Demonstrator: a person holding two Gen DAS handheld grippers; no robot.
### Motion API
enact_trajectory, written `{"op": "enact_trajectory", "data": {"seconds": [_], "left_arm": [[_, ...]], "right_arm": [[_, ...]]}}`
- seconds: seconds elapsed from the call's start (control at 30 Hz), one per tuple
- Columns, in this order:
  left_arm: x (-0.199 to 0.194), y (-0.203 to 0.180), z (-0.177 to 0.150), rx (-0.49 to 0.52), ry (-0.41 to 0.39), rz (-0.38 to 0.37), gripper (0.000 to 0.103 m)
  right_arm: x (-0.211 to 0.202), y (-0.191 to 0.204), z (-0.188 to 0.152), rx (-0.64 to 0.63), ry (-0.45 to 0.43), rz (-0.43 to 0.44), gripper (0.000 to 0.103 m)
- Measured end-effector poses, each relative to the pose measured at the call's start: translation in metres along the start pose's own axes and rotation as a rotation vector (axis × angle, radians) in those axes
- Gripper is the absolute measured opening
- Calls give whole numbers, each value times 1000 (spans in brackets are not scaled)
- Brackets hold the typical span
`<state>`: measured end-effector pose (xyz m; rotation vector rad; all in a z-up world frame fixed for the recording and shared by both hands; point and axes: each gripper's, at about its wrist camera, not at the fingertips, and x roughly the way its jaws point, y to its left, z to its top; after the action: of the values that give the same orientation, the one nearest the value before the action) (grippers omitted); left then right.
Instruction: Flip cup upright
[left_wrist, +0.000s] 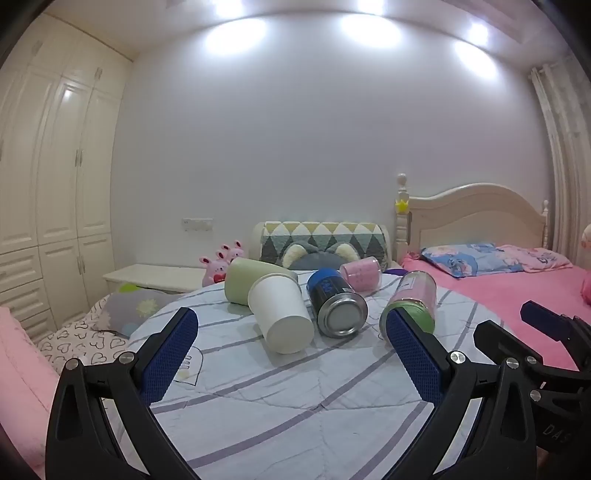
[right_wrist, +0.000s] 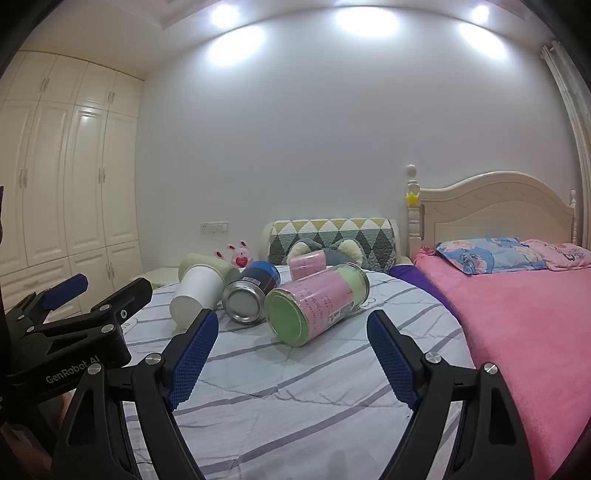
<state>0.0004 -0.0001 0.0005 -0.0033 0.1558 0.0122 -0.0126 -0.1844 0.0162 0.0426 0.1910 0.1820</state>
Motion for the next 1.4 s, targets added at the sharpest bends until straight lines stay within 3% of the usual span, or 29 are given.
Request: {"op": "enact_trajectory", "data": {"seconds": [1.4], "left_arm": [[-2,-6,0,44,-6,-9,103]], "right_arm": [[-4,-4,3,27,13,-9,84]]}}
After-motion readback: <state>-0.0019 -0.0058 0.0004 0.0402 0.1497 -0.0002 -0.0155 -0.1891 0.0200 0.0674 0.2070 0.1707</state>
